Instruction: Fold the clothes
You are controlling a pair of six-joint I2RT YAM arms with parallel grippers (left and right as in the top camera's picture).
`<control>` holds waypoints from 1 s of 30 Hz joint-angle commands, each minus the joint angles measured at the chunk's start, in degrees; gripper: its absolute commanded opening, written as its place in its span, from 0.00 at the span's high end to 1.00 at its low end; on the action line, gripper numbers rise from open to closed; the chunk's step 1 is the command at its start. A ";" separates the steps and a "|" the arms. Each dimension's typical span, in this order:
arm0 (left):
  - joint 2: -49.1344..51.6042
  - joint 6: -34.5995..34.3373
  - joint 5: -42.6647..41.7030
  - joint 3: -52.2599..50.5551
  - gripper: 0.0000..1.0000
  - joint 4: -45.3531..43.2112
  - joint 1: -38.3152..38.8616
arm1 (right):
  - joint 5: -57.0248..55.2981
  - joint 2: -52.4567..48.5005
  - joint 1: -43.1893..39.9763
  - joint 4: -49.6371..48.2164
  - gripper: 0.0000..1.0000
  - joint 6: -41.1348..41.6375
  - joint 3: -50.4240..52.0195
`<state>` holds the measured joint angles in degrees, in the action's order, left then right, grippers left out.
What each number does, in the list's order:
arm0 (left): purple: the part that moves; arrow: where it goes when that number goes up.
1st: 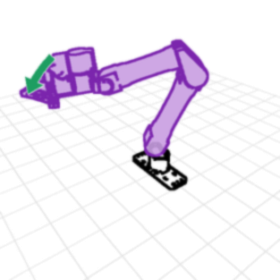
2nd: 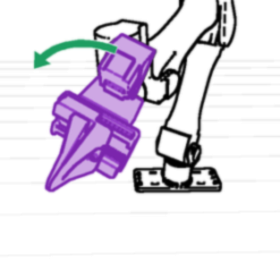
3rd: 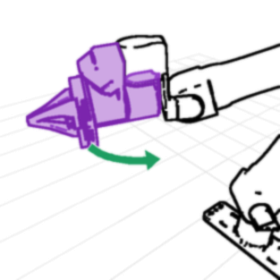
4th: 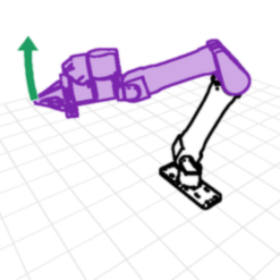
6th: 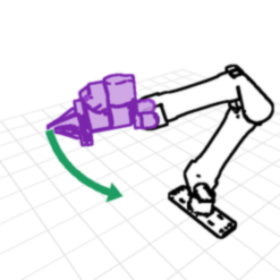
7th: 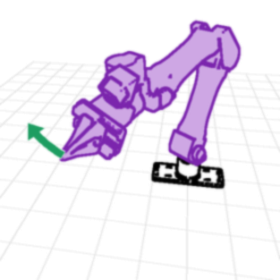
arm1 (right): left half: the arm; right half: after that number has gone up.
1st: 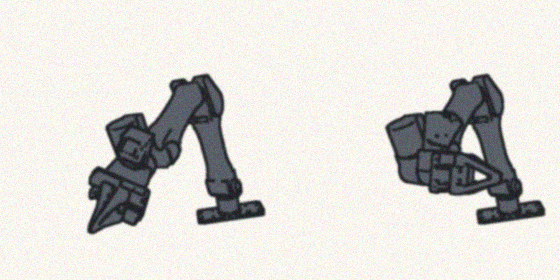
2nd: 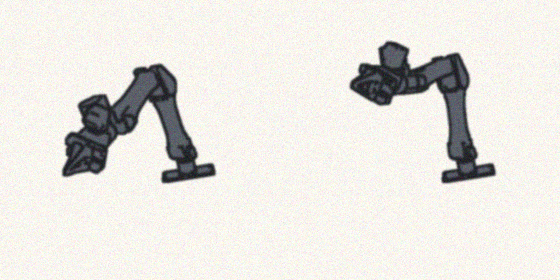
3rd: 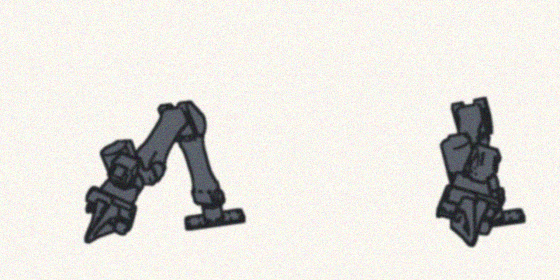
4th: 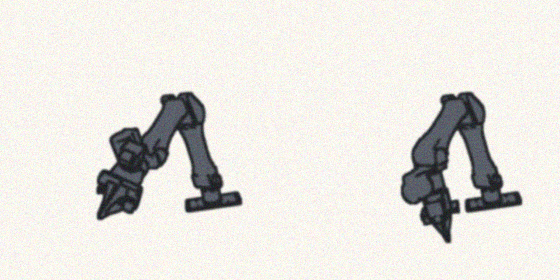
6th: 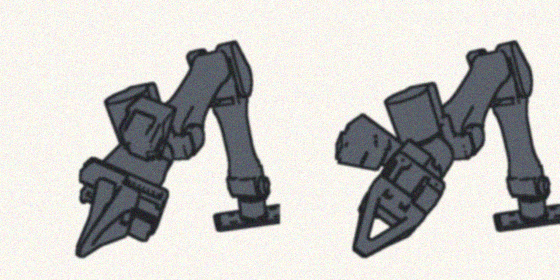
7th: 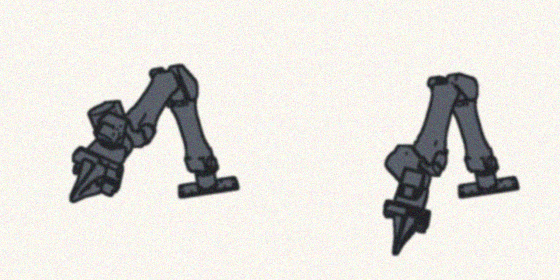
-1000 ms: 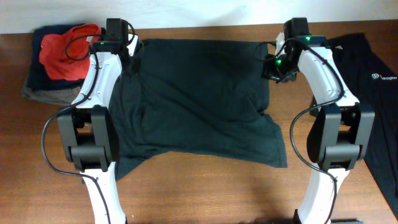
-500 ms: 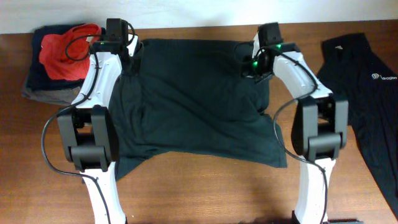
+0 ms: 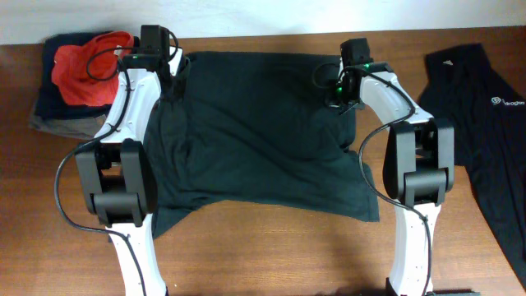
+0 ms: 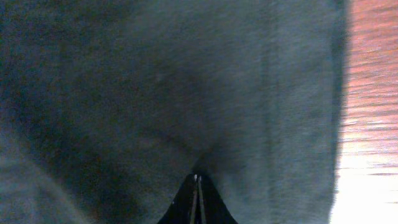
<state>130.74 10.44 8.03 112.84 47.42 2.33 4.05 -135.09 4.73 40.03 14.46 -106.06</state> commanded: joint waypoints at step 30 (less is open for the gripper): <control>0.42 -0.72 8.31 0.90 0.87 -2.99 -7.28 | -10.38 -4.17 -14.08 1.97 0.96 -5.86 -0.02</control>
<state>130.76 10.41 8.75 112.84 44.80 -0.49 3.70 -135.70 -4.58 41.12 8.99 -107.11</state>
